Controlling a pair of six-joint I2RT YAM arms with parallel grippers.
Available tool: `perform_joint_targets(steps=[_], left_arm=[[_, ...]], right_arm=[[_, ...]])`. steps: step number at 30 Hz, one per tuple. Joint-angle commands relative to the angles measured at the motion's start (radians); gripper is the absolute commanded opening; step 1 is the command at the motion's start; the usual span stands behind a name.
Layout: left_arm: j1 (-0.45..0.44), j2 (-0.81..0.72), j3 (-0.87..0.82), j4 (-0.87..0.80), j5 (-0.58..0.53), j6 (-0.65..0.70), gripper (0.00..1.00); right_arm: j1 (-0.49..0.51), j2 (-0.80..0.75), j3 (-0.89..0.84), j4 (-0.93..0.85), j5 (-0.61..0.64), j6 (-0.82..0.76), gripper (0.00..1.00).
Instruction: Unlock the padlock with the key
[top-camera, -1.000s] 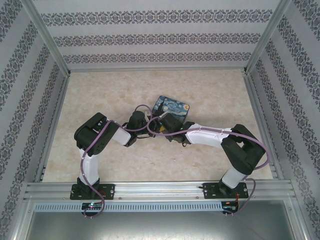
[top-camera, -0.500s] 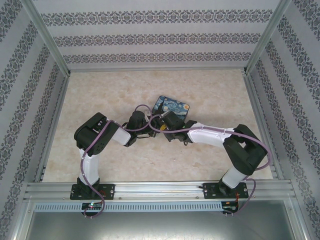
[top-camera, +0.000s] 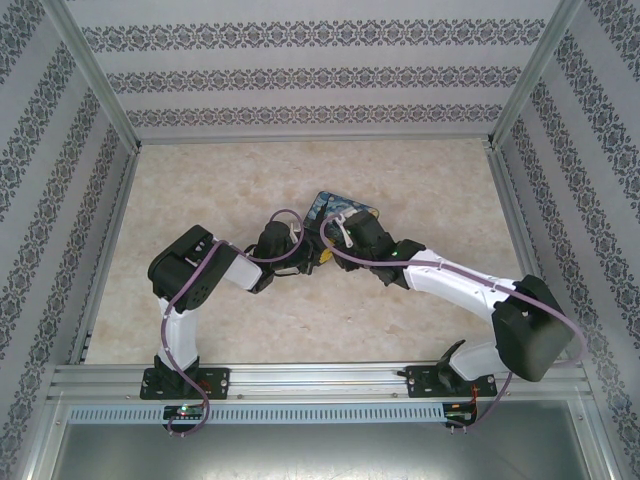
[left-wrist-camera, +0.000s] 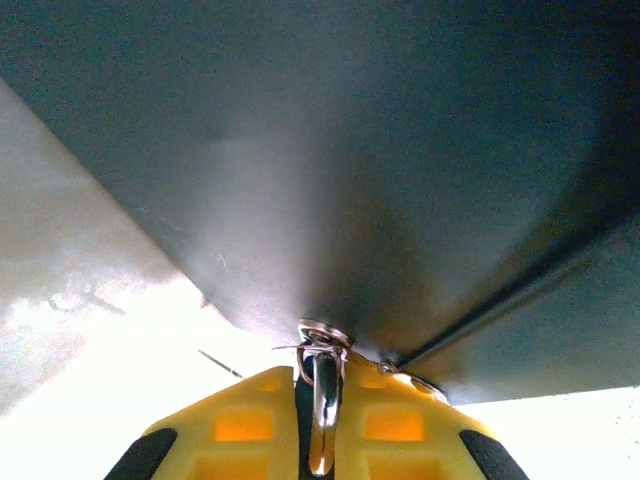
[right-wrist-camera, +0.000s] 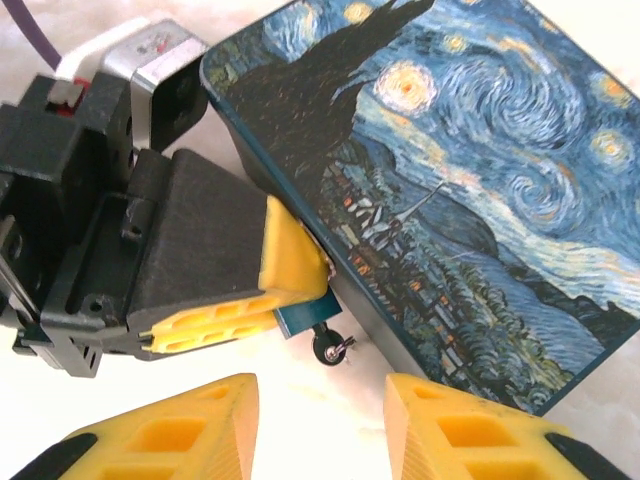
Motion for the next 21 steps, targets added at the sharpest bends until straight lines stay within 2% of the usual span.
perform_joint_targets(steps=[1, 5, 10, 21], left_arm=[[0.0, -0.05, 0.032, -0.008, 0.004, -0.018, 0.0], [-0.001, -0.05, 0.039, -0.014, 0.012, -0.022, 0.0], [0.0, -0.056, 0.038, -0.021, 0.015, -0.017, 0.0], [0.0, -0.066, 0.029, -0.029, 0.016, -0.009, 0.0]], right_arm=[[0.03, 0.022, 0.001, -0.046, 0.031, -0.039, 0.38], [0.075, 0.083, 0.005, -0.053, 0.136, -0.094, 0.37], [0.098, 0.148, 0.02, -0.044, 0.211, -0.125, 0.36], [0.085, 0.201, 0.058, -0.021, 0.233, -0.135, 0.35]])
